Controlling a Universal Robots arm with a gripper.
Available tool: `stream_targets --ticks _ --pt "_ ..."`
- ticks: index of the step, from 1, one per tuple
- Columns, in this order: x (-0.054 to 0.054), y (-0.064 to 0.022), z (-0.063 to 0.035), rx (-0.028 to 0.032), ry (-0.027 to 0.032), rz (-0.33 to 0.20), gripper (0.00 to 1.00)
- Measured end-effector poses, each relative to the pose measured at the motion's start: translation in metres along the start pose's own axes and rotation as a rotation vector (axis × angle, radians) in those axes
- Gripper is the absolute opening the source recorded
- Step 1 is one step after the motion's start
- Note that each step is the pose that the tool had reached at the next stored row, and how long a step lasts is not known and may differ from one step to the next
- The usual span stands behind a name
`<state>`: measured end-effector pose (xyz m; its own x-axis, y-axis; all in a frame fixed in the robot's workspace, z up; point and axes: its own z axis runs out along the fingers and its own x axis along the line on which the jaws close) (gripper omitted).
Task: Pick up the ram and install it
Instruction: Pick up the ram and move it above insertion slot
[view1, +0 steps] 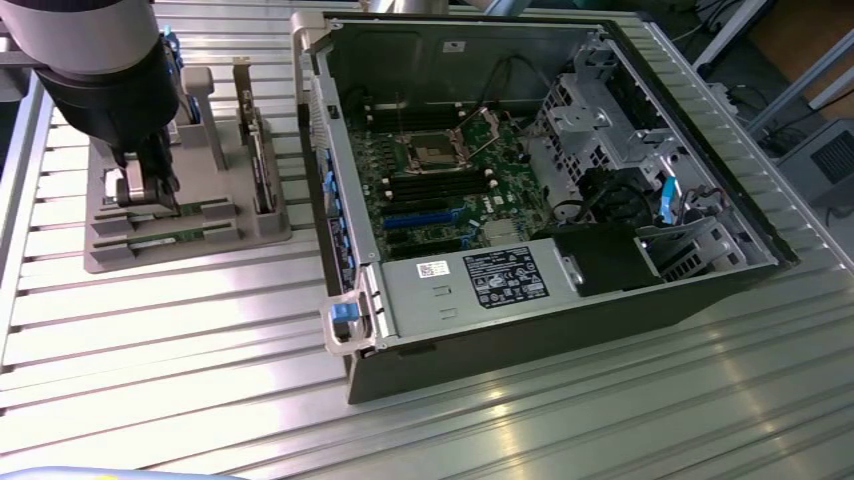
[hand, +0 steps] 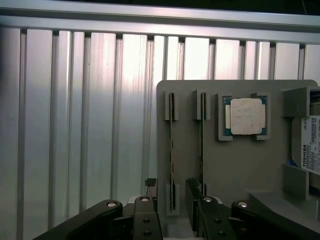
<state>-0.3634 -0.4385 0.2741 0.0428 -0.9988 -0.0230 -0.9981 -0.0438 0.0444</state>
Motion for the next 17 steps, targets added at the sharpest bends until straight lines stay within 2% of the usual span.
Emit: stream_targets --ticks 17 --pt "0.0001 -0.0003 0.0054 0.0001 -0.0001 0.0 0.36"
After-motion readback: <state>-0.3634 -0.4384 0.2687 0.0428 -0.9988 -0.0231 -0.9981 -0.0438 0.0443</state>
